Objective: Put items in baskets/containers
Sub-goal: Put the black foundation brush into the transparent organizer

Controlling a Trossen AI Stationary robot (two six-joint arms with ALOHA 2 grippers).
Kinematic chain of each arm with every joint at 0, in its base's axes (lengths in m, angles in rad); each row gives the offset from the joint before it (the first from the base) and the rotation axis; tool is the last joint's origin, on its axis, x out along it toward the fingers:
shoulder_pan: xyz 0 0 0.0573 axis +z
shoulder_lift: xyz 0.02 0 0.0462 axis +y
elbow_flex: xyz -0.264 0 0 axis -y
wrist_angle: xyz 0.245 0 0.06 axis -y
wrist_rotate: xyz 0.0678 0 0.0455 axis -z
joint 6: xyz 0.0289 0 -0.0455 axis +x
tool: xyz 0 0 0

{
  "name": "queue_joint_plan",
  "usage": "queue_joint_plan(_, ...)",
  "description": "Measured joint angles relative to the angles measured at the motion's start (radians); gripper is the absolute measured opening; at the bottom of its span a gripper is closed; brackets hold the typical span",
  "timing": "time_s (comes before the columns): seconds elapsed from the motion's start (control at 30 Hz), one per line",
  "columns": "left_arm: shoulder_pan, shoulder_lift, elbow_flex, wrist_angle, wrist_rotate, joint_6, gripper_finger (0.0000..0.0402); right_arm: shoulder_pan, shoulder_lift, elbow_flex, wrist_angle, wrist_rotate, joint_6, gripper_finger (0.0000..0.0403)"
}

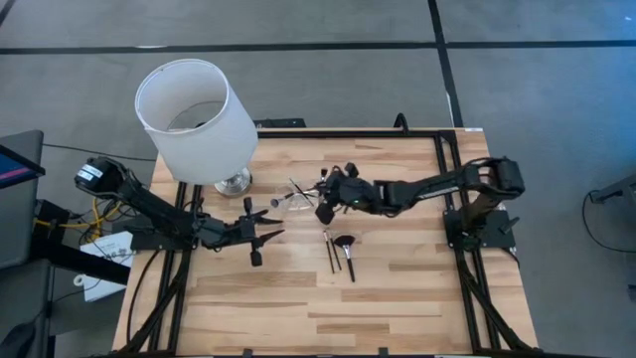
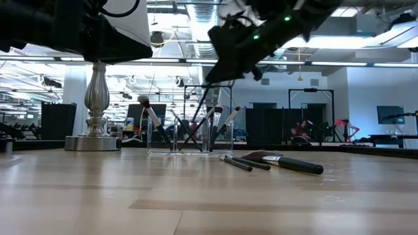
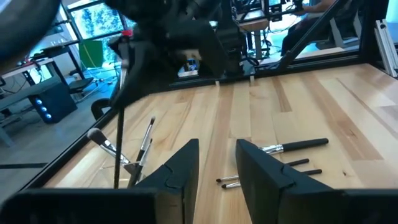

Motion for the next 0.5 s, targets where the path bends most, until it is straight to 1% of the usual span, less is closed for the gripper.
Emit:
queue_joint_plan(0.13, 0.004, 0.000, 0.000, 0.000, 0.000, 0.000, 0.0104, -0.029, 0.098, 0.119, -0.164, -0.050, -0.023, 0.0011)
queue_joint_plan(0.2, 0.005, 0.000, 0.000, 0.000, 0.000, -0.003, 0.0104, -0.040, 0.140, 0.174, -0.230, -0.050, -0.033, 0.0019)
queue_joint_plan(0.37, 0.006, 0.000, -0.001, 0.000, 0.001, -0.045, 0.0104, -0.062, 0.226, 0.307, -0.280, -0.053, -0.065, 0.0067)
queue_joint_plan(0.5, 0.006, 0.001, -0.017, -0.003, 0.000, -0.050, 0.0104, -0.061, 0.257, 0.381, -0.367, -0.056, -0.087, 0.0105)
